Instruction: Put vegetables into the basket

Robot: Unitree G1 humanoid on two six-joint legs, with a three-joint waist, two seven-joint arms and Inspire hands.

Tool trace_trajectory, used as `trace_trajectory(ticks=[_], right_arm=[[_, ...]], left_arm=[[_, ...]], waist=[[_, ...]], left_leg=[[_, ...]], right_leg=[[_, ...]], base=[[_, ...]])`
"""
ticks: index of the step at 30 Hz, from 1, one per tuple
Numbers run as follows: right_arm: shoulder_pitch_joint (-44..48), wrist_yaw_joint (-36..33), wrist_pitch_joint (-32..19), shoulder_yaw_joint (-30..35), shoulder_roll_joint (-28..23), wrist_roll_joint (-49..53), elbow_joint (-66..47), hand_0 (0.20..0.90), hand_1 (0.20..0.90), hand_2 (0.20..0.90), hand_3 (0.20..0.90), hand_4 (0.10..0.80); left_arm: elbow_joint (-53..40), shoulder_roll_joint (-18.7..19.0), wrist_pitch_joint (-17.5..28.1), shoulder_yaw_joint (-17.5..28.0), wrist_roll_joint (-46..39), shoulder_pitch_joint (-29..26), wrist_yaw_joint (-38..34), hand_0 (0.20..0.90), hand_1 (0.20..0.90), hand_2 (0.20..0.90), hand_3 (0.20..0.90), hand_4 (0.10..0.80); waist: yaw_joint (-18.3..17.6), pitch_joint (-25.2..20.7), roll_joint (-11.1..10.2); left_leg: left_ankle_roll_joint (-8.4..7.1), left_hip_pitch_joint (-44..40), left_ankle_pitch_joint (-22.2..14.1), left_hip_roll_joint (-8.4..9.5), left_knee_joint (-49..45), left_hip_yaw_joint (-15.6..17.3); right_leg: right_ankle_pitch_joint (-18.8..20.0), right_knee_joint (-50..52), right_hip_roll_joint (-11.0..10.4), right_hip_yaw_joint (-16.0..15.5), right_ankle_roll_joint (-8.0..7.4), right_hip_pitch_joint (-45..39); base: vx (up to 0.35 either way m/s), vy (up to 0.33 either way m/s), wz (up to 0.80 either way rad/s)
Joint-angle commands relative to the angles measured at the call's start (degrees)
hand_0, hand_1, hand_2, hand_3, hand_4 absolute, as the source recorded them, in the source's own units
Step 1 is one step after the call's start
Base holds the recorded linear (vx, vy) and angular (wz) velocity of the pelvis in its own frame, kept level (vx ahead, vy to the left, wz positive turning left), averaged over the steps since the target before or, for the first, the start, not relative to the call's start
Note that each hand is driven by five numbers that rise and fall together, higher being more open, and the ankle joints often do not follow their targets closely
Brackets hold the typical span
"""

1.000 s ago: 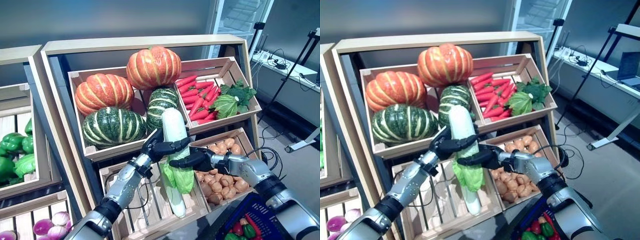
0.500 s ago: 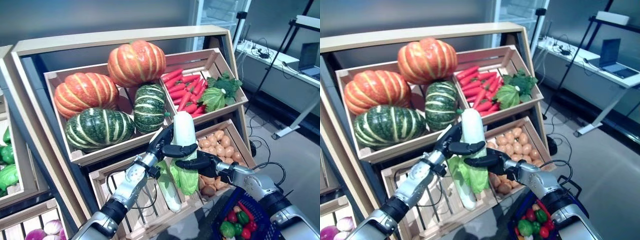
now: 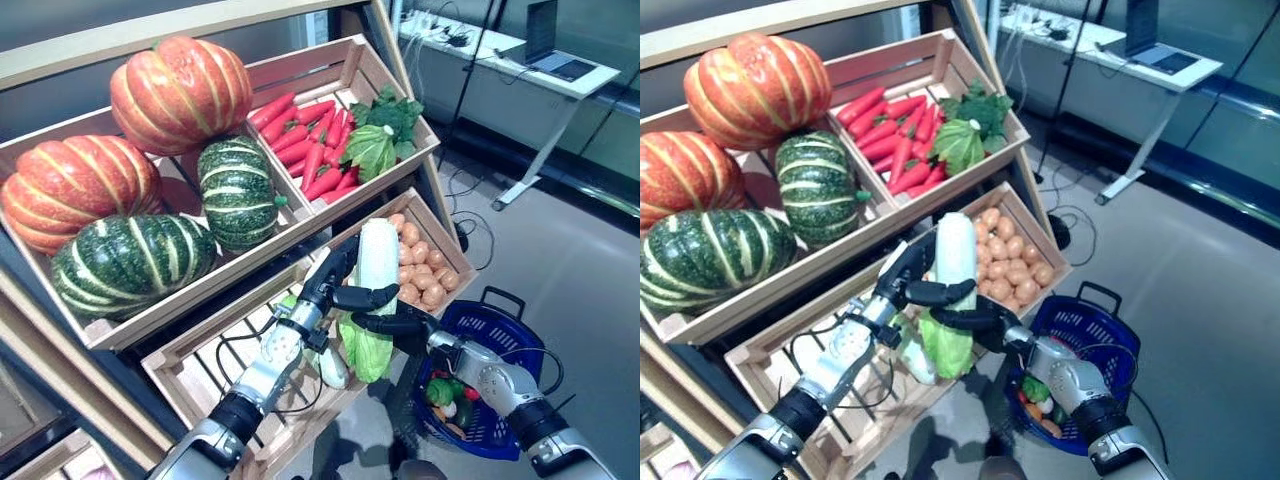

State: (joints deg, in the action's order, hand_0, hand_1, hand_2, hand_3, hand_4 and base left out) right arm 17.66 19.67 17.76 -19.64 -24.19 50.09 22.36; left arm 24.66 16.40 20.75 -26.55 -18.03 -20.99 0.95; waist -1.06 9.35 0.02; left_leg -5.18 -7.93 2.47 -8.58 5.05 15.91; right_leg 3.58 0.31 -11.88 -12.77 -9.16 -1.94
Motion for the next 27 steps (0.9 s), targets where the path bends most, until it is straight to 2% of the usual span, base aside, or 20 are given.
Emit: trace_trajectory(ticks=[1,5,9,16,20,24,27], right_arm=[[3.39,-0.25,-14.64,14.42,-2.05,10.84,0.35,0.3,0.3,0.3,0.3,0.4],[2.65,-4.98,-16.02,15.86,-2.42,8.92,1.51,0.3,0.3,0.3,0.3,0.4],[-0.76,-10.02,-17.86,19.55,-3.51,6.97,2.86,0.3,0.3,0.3,0.3,0.4],[-1.13,-17.77,-19.67,24.66,-8.13,3.36,9.35,0.3,0.3,0.3,0.3,0.4],[-1.91,-20.41,-20.53,25.11,-8.61,1.15,12.11,0.3,0.3,0.3,0.3,0.4],[-2.92,-22.16,-20.79,24.6,-8.9,-0.31,13.06,0.3,0.3,0.3,0.3,0.4],[-1.26,-23.11,-21.2,23.86,-9.2,-1.15,15.26,0.3,0.3,0.3,0.3,0.4]], left_arm=[[12.13,10.86,-0.24,16.23,-3.78,-2.68,-15.79,0.9,0.9,0.9,0.9,0.8],[11.32,10.6,-1.19,17.35,-2.92,-2.03,-16.7,0.9,0.9,0.9,0.9,0.8],[8.69,10.51,-1.42,19.33,-0.99,1.12,-17.03,0.9,0.9,0.9,0.9,0.8],[10.29,15.27,-1.26,20.64,0.91,1.65,-16.03,0.9,0.9,0.9,0.9,0.8],[11.53,16.91,-1.56,21.61,1.67,2.27,-15.64,0.9,0.9,0.9,0.9,0.8],[11.72,17.45,-1.46,22.59,2.61,4.06,-16.01,0.9,0.9,0.9,0.9,0.8],[12.14,17.41,-1.62,22.72,3.65,4.0,-16.75,0.9,0.9,0.9,0.9,0.8]], waist=[[-0.97,-7.21,-2.05],[-1.2,-7.52,-1.95],[-1.83,-8.04,-1.62],[-2.69,-7.93,-0.47],[-2.93,-7.68,0.38],[-2.74,-7.07,0.62],[-2.15,-6.28,0.57]], left_leg=[[-0.74,3.89,-1.9,0.15,-1.9,-3.68],[-1.65,3.72,-0.73,-1.73,-1.13,-2.68],[-2.45,3.6,0.19,-3.21,-0.23,-2.58],[-3.55,3.77,0.88,-4.98,-0.15,-2.34],[-4.03,3.66,1.15,-5.71,-0.09,-2.55],[-4.29,3.64,0.82,-5.23,-1.96,-3.59],[-4.23,5.51,-1.47,-4.06,-7.09,-5.04]], right_leg=[[-2.87,-1.94,0.18,1.96,-2.15,-4.49],[-2.89,-4.02,1.54,1.25,-1.14,-5.51],[-2.46,-5.31,3.13,1.76,-0.17,-4.7],[-3.18,-4.83,4.5,1.96,0.78,-4.38],[-3.99,-4.16,4.99,1.74,1.26,-4.31],[-3.73,-4.69,5.19,2.86,1.64,-4.39],[-3.38,-4.64,4.74,3.76,1.8,-4.22]], base=[[-0.068,-0.191,0.08],[-0.05,-0.121,-0.13],[-0.071,-0.139,-0.32],[-0.043,-0.119,-0.06],[-0.028,-0.095,-0.02],[-0.03,-0.032,-0.06],[-0.054,0.024,-0.14]])
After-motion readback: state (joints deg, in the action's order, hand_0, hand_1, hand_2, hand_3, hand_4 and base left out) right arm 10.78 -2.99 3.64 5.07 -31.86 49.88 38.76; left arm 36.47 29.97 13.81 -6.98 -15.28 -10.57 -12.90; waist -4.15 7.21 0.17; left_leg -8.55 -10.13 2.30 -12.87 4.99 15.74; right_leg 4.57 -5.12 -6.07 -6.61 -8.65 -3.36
